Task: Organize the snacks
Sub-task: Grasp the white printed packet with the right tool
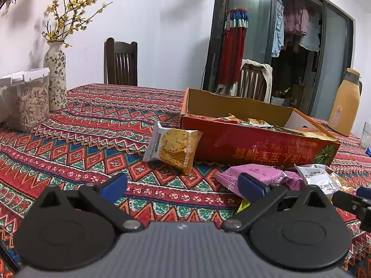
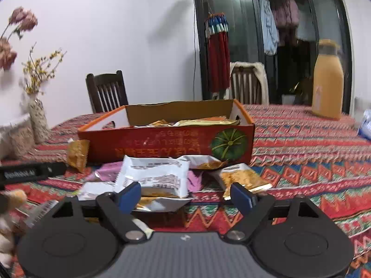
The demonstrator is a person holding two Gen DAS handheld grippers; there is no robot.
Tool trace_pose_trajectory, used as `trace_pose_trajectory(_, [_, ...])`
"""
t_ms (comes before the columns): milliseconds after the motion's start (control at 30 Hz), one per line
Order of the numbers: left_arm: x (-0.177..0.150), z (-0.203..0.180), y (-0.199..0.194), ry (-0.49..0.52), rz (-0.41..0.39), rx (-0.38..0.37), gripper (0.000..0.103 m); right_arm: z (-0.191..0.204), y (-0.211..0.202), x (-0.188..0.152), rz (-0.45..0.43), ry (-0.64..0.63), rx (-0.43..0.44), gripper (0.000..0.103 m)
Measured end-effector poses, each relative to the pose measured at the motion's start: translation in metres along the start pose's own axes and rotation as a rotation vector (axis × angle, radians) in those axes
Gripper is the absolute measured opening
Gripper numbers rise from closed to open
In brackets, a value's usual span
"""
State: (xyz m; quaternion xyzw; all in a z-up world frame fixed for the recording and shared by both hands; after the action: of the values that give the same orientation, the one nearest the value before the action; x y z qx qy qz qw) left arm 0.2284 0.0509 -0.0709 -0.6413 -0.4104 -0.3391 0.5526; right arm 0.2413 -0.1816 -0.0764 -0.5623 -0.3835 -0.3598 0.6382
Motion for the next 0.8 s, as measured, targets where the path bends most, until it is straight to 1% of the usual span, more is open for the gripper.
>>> trace_pose_trajectory(133, [0.000,0.002,-0.001,-0.013,-0.004,-0.004,0.103,0.012,0.001,0.009,-0.001,-0.008,0.035,0.082])
trace_pose_trajectory(300, [0.000,0.004,-0.001,-0.034,-0.003,-0.005,0.103,0.031,0.020,0.018,0.041,-0.050,0.033,0.082])
trace_pose_trajectory(400, [0.001,0.005,0.000,-0.042,-0.002,-0.010,0.103,0.039,0.033,0.020,0.074,-0.059,0.026,0.080])
trace_pose_trajectory(433, [0.001,0.006,0.000,-0.044,-0.001,-0.013,0.103,0.041,0.037,0.020,0.083,-0.065,0.021,0.077])
trace_pose_trajectory(467, [0.001,0.006,0.000,-0.047,0.000,-0.015,0.103,0.043,0.040,0.019,0.091,-0.072,0.016,0.072])
trace_pose_trajectory(533, [0.001,0.007,0.000,-0.053,0.000,-0.021,0.103,0.045,0.044,0.016,0.114,-0.078,0.011,0.050])
trace_pose_trajectory(567, [0.001,0.007,0.001,-0.057,0.001,-0.024,0.103,0.044,0.045,0.015,0.117,-0.078,0.003,0.046])
trace_pose_trajectory(633, [0.000,0.008,0.001,-0.064,0.002,-0.029,0.103,0.040,0.045,0.016,0.116,-0.064,-0.003,0.032])
trace_pose_trajectory(667, [0.000,0.008,0.001,-0.066,0.002,-0.031,0.103,0.038,0.044,0.017,0.113,-0.055,0.004,0.029])
trace_pose_trajectory(700, [0.000,0.008,0.001,-0.068,0.003,-0.031,0.103,0.037,0.042,0.017,0.108,-0.050,0.012,0.021])
trace_pose_trajectory(733, [0.000,0.008,0.001,-0.069,0.003,-0.031,0.103,0.037,0.039,0.018,0.100,-0.048,0.018,0.017])
trace_pose_trajectory(767, [0.000,0.008,0.001,-0.069,0.003,-0.031,0.103,0.037,0.036,0.019,0.090,-0.050,0.021,0.016])
trace_pose_trajectory(800, [0.000,0.008,0.001,-0.069,0.003,-0.030,0.103,0.036,0.033,0.019,0.078,-0.051,0.019,0.013])
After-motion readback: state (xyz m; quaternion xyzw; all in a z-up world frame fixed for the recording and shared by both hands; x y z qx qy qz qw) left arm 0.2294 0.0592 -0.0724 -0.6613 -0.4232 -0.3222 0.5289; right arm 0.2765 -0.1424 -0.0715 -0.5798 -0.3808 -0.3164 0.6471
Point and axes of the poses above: each gripper's, at about its wrist camera, not at the fingertips, and y roughly the way its jaws point, z to its left, x to its top, the point moved 9 cm from there along y, roughly the way its jaws point, and after that the axes turned 7 degrees about -x, right-handed, at the moved point
